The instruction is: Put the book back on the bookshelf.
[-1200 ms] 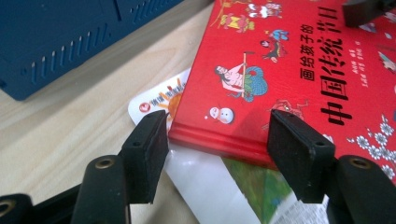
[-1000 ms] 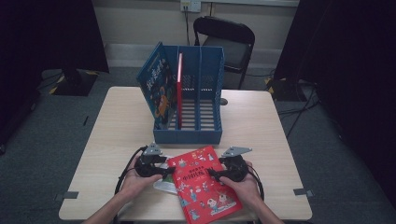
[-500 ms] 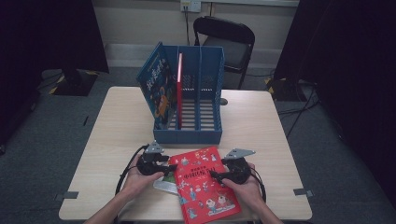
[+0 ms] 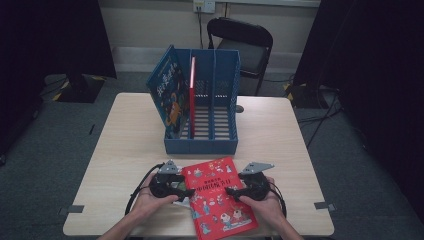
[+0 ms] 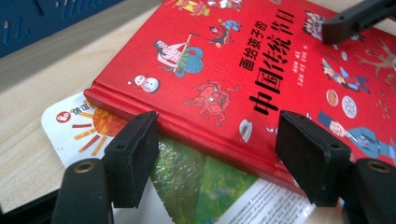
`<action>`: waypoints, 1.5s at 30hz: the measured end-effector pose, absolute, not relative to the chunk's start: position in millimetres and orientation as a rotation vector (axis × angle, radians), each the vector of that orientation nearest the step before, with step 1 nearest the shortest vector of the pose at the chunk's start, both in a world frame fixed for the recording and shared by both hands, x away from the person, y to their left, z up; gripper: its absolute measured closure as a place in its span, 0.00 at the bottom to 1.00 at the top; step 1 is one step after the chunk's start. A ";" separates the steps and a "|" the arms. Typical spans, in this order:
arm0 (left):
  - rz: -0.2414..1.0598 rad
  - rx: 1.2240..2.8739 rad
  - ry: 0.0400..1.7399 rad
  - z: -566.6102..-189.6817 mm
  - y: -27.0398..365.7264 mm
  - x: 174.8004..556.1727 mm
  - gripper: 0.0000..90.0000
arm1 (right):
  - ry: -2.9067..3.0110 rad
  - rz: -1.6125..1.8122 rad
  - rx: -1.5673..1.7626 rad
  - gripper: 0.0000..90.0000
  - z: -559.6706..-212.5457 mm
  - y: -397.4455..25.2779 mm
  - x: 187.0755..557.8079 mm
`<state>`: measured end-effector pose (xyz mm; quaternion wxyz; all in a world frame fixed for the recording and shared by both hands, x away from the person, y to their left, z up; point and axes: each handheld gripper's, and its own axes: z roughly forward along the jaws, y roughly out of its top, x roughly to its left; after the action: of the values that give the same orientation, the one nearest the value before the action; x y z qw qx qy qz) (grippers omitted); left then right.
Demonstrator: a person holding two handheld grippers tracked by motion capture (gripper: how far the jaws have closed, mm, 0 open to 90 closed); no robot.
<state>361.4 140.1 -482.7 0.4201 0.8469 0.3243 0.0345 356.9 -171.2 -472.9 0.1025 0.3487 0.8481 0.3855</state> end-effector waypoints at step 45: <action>0.129 2.075 0.864 -485.6 128.7 382.9 0.33 | 2.499 1.152 1.207 0.17 -478.0 -172.3 369.4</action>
<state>382.9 128.7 -485.6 0.4304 0.8320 0.3463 0.0519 369.4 -172.3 -478.0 0.0683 0.4006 0.8297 0.3826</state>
